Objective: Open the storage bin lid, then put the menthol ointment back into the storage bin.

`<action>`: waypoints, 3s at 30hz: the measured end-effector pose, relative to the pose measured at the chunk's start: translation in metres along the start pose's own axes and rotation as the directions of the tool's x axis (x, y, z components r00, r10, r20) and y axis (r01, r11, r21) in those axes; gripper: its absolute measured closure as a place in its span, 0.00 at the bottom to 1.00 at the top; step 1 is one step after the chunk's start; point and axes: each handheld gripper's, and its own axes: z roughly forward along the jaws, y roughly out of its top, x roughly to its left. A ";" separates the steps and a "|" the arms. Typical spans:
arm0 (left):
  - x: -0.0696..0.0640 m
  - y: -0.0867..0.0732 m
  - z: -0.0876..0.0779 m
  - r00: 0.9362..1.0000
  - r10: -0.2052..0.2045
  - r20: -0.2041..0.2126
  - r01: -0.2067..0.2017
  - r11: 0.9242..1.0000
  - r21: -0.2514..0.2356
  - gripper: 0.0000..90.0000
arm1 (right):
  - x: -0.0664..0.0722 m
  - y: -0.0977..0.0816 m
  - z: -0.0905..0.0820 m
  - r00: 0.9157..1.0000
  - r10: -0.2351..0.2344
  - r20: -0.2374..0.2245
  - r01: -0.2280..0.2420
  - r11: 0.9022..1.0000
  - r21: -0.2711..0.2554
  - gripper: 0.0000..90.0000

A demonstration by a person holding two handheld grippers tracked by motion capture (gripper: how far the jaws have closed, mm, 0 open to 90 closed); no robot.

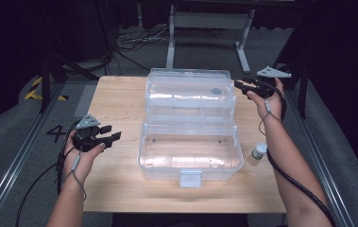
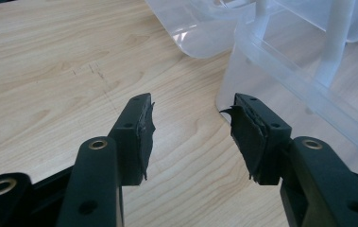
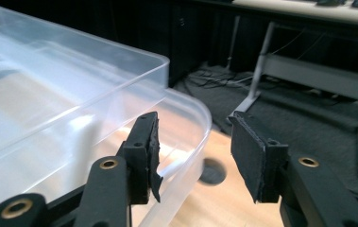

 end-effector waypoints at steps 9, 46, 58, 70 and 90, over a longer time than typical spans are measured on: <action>0.004 0.014 0.001 1.000 0.006 -0.003 -0.006 1.000 -0.014 0.47 | 0.018 -0.004 -0.041 0.995 -0.064 -0.071 0.065 0.998 0.007 0.40; -0.013 0.033 0.007 0.990 0.121 0.072 -0.122 0.992 0.006 0.38 | 0.008 -0.049 -0.159 0.993 0.050 -0.109 -0.050 0.999 0.007 0.44; -0.010 0.036 0.001 0.989 0.136 0.052 -0.139 0.989 0.050 0.38 | 0.004 -0.054 -0.163 0.992 0.055 -0.115 -0.048 0.997 0.063 0.45; -0.010 0.038 -0.008 0.990 0.140 0.018 -0.140 0.989 0.038 0.37 | -0.001 -0.052 -0.156 0.986 -0.025 -0.165 0.052 0.986 0.161 0.43; -0.010 0.034 -0.011 0.991 0.134 -0.009 -0.133 0.989 0.062 0.38 | -0.006 -0.043 -0.153 0.962 -0.141 -0.233 0.206 0.937 0.283 0.41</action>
